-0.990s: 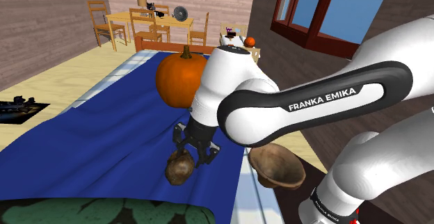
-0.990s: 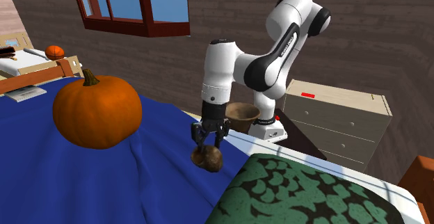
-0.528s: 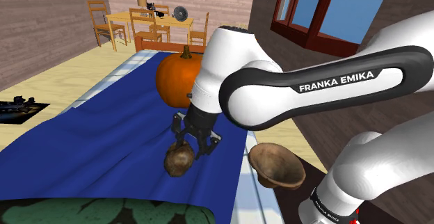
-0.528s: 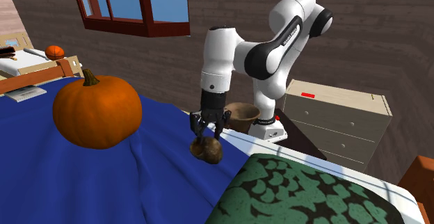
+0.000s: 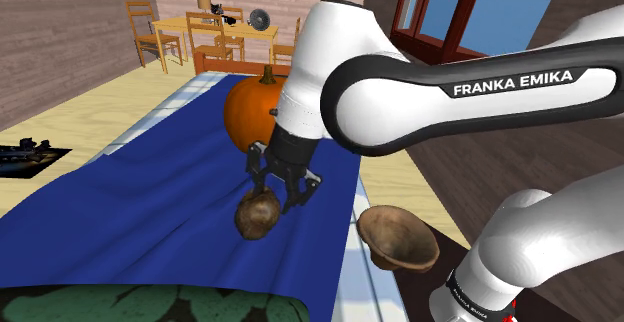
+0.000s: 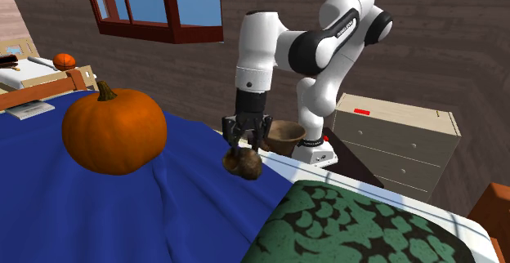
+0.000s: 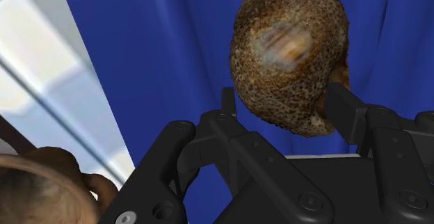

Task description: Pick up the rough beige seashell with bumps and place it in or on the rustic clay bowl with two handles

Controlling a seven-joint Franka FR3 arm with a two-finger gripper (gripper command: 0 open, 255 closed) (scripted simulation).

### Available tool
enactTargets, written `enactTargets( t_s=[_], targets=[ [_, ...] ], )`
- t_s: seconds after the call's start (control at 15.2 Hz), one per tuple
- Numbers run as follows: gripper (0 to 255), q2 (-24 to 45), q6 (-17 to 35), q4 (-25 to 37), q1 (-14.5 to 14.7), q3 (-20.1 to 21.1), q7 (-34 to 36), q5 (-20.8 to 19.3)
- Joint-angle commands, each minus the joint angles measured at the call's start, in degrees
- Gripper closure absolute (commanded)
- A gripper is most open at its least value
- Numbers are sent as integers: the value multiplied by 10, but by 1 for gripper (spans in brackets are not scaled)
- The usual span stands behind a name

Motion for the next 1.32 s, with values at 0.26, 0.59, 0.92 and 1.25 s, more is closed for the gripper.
enactTargets(
  t_s=[0.26,0.59,0.92,1.25],
  targets=[
    [255,-8,-47,40,-2,-13,7,-9],
    [255,-9,-80,71,-5,-22,11,-16],
    [255,-123,-130,-11,36,-97,-36,10],
    [255,-232,-189,-78,66,-165,-68,5]
  ],
)
